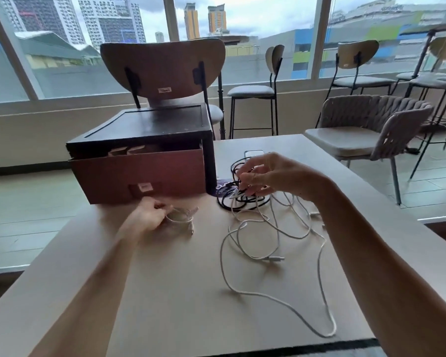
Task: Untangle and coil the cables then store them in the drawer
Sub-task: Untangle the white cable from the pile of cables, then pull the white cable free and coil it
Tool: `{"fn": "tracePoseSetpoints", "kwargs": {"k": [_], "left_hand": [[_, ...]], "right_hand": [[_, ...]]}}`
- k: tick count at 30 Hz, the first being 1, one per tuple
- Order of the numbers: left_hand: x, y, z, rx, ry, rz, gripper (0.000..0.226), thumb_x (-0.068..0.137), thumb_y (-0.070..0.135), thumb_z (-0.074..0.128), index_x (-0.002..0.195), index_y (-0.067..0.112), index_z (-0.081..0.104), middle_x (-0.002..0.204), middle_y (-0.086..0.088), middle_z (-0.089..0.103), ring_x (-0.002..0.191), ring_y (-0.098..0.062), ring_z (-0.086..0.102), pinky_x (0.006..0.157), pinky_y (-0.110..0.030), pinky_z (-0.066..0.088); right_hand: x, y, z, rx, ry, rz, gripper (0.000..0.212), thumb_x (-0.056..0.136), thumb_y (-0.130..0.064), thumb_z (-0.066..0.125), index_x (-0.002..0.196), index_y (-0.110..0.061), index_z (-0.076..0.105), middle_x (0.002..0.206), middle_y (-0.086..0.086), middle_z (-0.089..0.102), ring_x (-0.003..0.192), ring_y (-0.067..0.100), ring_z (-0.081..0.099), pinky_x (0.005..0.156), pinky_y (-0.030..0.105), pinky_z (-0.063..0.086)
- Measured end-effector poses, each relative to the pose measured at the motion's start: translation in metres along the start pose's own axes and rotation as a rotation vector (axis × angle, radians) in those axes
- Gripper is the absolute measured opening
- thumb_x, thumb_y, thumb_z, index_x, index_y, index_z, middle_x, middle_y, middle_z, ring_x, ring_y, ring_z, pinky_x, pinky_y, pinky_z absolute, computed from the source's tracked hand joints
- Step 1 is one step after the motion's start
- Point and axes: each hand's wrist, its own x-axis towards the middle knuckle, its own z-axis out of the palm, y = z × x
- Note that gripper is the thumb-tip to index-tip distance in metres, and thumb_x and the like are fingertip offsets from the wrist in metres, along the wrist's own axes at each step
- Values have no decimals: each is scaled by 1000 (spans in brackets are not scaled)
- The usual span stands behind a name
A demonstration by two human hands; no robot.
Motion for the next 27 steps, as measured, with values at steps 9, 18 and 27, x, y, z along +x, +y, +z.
{"fn": "tracePoseSetpoints", "kwargs": {"k": [9,18,27], "left_hand": [[-79,80,-10,136,-429,558,11,90,30,73,93,20,72,66,17,68,59,2,63,58,-16,48],[-144,105,48,601,-957,817,38,82,33,80,119,32,71,116,12,67,104,-7,59,80,-16,48],[-125,112,54,-6,-682,804,15,89,-4,68,91,7,78,76,-8,69,59,-2,56,57,-15,45]], "right_hand": [[-58,11,-33,-27,141,68,16,95,-17,66,108,-7,69,100,15,75,84,20,71,79,34,52],[-121,27,-22,-324,-142,175,20,94,-13,67,108,-25,75,104,-8,74,90,6,67,80,26,56],[-144,34,-14,-486,-188,202,40,92,3,58,102,-31,75,112,-7,67,115,16,59,93,27,50]]}}
